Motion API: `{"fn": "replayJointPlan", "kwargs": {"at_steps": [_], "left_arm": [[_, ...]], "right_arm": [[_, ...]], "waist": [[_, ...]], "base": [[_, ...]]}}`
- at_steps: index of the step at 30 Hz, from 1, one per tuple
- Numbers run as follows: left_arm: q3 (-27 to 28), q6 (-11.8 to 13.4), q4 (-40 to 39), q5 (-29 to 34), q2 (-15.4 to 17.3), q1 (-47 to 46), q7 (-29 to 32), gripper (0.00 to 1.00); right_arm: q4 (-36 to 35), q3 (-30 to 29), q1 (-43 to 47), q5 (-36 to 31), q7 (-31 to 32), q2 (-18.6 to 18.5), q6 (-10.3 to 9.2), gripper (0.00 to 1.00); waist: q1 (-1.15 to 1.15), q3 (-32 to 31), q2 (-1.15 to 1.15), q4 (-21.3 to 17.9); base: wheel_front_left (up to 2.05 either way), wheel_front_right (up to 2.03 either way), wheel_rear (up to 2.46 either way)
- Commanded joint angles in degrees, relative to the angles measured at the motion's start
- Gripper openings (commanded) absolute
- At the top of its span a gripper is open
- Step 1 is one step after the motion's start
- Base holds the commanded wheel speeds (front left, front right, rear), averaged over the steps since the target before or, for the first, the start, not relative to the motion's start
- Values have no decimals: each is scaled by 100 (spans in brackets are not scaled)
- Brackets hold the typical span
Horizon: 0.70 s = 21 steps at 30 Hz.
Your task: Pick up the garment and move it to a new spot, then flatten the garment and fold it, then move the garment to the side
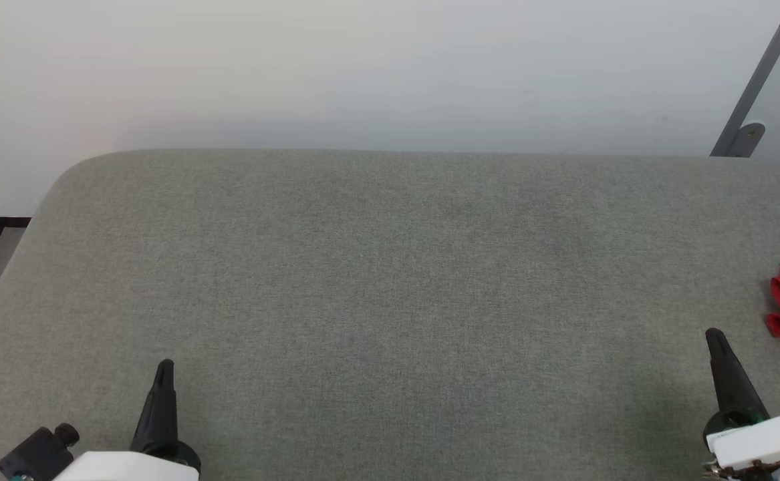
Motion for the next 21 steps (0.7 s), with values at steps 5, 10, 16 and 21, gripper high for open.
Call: {"fn": "replayJointPlan", "kwargs": {"at_steps": [5, 10, 16, 21], "left_arm": [[49, 1, -7, -437, 16, -221, 104, 0], [70, 1, 33, -771, 2, -284, 192, 0], [94, 1, 78, -1148, -15, -371, 297, 0], [114, 1, 118, -1443, -31, -440, 378, 0]], "right_arm": [[12, 1, -214, 383, 77, 35, 1, 0], [85, 3, -276, 675, 120, 85, 1, 0], [160, 5, -361, 1004, 172, 141, 1, 0], [230, 8, -417, 1265, 210, 190, 1, 0]], "waist": [[0, 6, 0, -18], [0, 12, 0, -36], [0, 19, 0, -58], [0, 25, 0, -77]], "base": [[0, 0, 0], [0, 0, 0], [0, 0, 0], [0, 0, 0]]}}
